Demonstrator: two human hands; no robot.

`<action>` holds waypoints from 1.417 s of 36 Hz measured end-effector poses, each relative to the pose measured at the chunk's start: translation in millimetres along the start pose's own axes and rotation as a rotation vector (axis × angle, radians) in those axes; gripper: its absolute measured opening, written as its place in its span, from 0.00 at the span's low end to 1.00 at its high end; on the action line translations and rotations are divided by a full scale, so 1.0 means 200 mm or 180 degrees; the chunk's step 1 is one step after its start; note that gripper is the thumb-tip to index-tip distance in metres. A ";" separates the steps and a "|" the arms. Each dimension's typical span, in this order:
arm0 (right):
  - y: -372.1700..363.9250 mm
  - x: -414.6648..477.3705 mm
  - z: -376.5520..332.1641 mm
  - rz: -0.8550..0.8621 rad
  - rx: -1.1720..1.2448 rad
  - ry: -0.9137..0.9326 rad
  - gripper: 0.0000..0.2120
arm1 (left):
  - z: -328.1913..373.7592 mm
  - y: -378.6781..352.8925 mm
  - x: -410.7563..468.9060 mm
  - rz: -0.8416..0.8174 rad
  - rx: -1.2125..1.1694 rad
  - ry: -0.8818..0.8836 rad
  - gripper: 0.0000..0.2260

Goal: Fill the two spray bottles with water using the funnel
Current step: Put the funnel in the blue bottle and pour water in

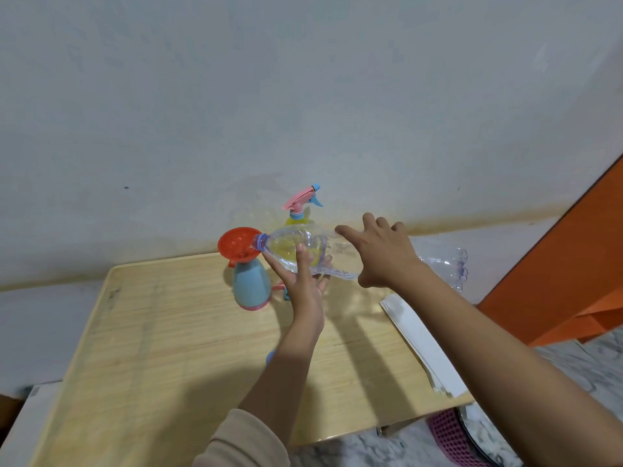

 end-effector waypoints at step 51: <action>-0.68 -0.04 0.25 0.0895 0.4265 -0.0862 0.52 | -0.01 -0.48 -0.14 -0.1736 0.2795 -0.1513 0.35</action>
Point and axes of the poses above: each hand's wrist, its own x-axis towards the middle knuckle, its own y-axis out of the back of the hand, z = x × y, the point moved 7 cm from there along x, towards the middle knuckle, and after that the axes turned 4 degrees about -y, right-handed, at the moved point
